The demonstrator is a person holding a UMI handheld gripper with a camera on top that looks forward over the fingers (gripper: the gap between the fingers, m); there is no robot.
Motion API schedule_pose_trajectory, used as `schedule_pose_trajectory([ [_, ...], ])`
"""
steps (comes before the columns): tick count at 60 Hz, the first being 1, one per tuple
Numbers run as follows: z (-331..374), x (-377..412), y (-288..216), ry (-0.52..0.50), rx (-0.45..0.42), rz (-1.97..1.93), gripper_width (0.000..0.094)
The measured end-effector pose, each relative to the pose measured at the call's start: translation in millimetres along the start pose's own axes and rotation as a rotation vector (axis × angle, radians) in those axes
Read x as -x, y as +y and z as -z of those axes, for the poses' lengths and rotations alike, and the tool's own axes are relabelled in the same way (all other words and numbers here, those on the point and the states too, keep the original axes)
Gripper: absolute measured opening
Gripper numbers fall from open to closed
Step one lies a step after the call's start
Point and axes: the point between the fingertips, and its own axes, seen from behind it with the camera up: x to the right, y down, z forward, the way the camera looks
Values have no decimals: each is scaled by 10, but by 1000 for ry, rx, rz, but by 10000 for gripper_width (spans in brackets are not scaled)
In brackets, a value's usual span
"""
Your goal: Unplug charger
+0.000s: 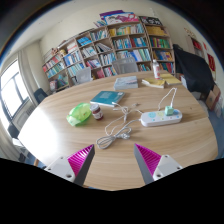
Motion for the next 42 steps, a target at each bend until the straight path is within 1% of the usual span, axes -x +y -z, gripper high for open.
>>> schedule_pose_trajectory([
  [6,-23,-257,0,84,-15,37,833],
  [13,-23,-580,-38,152,-23,17,835],
  [14,-159,-782,-159,157,-27,18,833],
  [20,-291,-1228,-365,221,-72,31,835],
  [21,-443,-1375,-510,226,-76,37,835],
  [23,-420,-1497,-489,241,-96,55,833],
  [29,-832,-2144,-687,311,-129,103,817],
  [31,-979,-2271,-764,316,-149,115,823],
  [38,-1415,-2638,-962,296,-172,117,814],
  [42,-1615,-2790,-982,279,-167,95,798],
])
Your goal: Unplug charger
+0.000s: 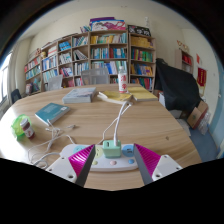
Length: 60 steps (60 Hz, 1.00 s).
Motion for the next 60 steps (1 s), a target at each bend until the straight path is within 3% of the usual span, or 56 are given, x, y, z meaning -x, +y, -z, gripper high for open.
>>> schedule_pose_trajectory([
  [6,-186,42,-69,-49,-57,0,728],
  [10,-288,77,-17,-76,-49,19,653],
  [14,-374,115,18,-71,-74,33,524],
  [17,-406,133,22,-74,-85,48,324],
  [20,-364,44,13,-57,-78,65,289],
  [31,-397,72,45,-32,-13,24,228],
  [41,-401,57,53,-20,77,16,227],
  [52,-71,-45,-809,74,-84,21,228],
  [60,255,-194,-1164,125,-101,46,226],
])
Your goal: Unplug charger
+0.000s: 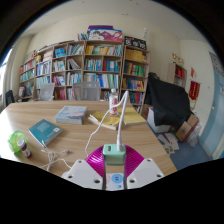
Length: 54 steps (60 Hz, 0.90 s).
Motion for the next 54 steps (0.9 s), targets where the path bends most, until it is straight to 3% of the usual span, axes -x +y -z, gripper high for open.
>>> schedule_pose_trajectory([
  [8,169,-438,173,66,78,46,226],
  [18,100,-979,926,101,297,64,231],
  [31,-209,-1017,1808,-38,574,42,298],
  [40,-317,-1022,1910,-147,592,25,359],
  [42,-317,-1059,1845,-157,583,27,426],
  [49,-320,-1047,1743,-226,529,5,795],
  [51,-277,-1034,1717,-252,526,-4,851],
  [54,-193,-1040,1674,-281,521,-15,837],
])
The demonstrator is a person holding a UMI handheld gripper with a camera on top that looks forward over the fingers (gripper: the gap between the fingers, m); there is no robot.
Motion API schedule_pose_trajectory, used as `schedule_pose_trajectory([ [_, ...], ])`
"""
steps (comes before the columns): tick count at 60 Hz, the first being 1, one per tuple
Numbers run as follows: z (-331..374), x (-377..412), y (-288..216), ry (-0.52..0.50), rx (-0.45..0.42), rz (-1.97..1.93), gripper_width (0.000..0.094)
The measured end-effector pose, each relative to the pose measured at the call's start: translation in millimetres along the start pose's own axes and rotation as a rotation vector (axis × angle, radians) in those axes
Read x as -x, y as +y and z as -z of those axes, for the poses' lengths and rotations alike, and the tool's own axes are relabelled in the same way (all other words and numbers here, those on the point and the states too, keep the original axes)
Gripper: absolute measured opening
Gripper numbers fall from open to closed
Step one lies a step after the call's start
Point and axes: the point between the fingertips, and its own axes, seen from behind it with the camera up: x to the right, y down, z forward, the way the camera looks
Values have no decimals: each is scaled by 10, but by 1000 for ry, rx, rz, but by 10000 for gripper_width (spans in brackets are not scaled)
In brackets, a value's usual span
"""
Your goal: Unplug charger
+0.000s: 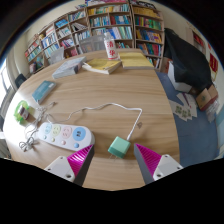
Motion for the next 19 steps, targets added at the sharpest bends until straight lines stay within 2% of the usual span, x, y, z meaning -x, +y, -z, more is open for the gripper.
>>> schedule_pose_trajectory([
  [12,624,-86,118,-83,-66,3,836],
  [19,1044,-441,338,-53,-86,-32,832],
])
